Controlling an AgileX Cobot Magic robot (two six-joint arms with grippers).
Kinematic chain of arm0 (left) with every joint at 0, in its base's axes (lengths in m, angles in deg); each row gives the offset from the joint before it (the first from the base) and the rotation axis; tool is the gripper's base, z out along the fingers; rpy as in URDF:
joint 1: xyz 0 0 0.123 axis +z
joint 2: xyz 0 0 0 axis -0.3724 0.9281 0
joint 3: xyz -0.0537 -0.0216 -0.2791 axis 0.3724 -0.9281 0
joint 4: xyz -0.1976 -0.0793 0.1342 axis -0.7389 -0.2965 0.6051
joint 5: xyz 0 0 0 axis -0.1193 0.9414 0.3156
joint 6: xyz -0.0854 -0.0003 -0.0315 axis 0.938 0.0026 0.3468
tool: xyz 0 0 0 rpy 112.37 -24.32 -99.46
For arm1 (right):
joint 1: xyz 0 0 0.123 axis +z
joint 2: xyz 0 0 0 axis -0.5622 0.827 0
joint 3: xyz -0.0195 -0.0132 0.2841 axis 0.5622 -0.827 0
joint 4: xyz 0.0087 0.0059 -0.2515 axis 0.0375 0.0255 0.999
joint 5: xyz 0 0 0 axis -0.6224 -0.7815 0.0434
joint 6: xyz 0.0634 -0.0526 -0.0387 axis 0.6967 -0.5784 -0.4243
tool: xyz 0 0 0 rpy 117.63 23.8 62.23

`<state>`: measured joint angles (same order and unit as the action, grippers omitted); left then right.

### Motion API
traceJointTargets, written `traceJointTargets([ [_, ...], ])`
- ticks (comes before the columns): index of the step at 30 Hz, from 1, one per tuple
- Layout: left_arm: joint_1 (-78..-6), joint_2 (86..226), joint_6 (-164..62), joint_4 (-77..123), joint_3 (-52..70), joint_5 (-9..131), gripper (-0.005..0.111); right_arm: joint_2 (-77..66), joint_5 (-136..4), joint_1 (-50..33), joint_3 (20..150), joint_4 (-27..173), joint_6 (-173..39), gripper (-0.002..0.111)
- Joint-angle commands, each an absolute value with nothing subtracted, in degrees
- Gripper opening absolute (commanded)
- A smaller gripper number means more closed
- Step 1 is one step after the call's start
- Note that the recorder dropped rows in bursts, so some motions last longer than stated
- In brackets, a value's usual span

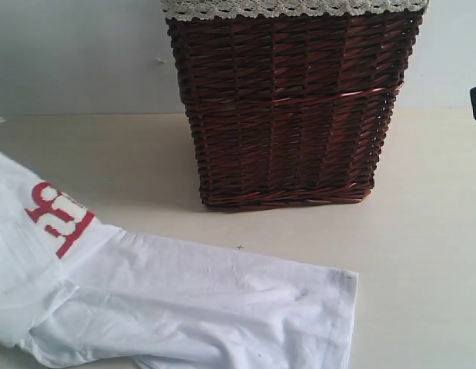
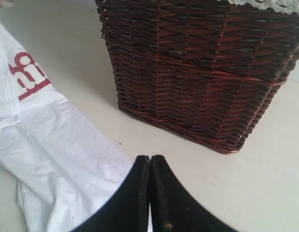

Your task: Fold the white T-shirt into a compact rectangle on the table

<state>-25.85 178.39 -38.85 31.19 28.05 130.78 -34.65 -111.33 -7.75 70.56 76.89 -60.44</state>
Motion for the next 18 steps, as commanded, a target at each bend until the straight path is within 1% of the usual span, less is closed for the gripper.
traceJointTargets([
  [1, -35.62, 177.68, -37.66, 24.88, 31.26, 131.02, 0.000, -34.73, -110.56, -7.87, 70.12, 76.58, -60.74, 0.000],
  [5, -45.72, 177.68, -36.21, 22.56, 31.48, 131.02, 0.000, -34.73, -110.56, -7.87, 70.12, 76.33, -60.74, 0.000],
  [10, -60.94, 178.05, -29.95, 22.09, 31.48, 131.02, 0.000, -34.73, -110.68, -7.87, 70.12, 75.71, -60.88, 0.000],
  [13, -68.76, 180.22, -28.98, 19.32, 31.48, 127.70, 0.000, -34.73, -111.02, -7.87, 70.12, 75.70, -61.01, 0.000],
  [14, -70.63, 181.10, -28.98, 18.49, 31.48, 127.36, 0.002, -34.73, -111.14, -7.87, 70.12, 75.70, -61.01, 0.000],
  [15, -72.79, 182.42, -28.98, 18.20, 31.48, 126.97, 0.006, -34.73, -111.24, -7.87, 70.12, 75.70, -61.11, 0.000],
  [17, -76.18, 184.82, -29.31, 18.90, 31.48, 126.73, 0.018, -34.73, -111.39, -7.87, 70.12, 75.70, -61.26, 0.000],
  [18, -77.28, 186.07, -29.31, 19.84, 31.48, 126.42, 0.028, -34.73, -111.39, -7.87, 70.12, 75.70, -61.26, 0.000],
])
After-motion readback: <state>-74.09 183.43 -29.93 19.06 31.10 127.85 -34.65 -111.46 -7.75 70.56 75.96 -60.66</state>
